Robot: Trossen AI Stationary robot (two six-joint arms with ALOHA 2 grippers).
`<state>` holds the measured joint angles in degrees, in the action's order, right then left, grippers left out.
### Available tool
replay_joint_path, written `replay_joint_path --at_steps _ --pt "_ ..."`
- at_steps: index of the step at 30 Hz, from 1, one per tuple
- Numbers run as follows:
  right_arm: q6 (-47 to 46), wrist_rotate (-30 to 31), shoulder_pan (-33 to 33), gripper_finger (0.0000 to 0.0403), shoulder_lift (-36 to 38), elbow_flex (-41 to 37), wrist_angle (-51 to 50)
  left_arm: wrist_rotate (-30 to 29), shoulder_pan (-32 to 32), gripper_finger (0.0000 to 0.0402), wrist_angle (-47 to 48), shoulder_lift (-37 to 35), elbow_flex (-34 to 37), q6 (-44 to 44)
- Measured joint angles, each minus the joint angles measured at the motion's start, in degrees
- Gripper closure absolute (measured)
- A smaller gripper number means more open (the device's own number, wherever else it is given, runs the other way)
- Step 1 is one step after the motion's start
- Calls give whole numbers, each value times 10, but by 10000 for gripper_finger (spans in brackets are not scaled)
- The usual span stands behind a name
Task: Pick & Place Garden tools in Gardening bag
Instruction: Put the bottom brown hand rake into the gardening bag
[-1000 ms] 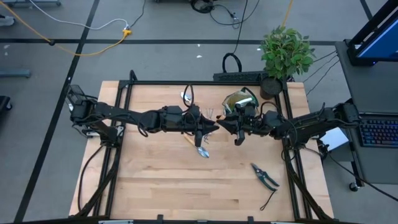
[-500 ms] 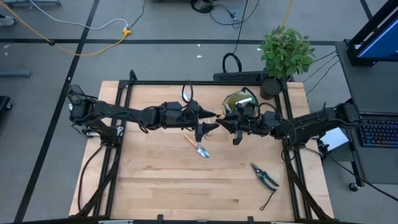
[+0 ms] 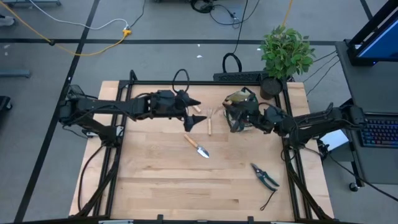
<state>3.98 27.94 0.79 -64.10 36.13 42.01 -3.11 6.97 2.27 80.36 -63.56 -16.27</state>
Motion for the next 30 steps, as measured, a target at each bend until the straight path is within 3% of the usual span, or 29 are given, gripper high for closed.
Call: replay_joint_path --at_steps 2,11,19,24,30 --pt "26 8 17 342 0 0 -4 0 6 4 42 -14 5 1" --pt "85 9 87 342 0 0 -42 0 13 5 62 -16 3 12" --pt "94 38 101 342 31 1 -98 0 22 9 98 -16 3 10" --pt "78 69 102 342 62 1 -158 0 31 9 99 -16 8 12" --pt "8 64 102 342 46 1 -200 0 37 9 98 -15 11 11"
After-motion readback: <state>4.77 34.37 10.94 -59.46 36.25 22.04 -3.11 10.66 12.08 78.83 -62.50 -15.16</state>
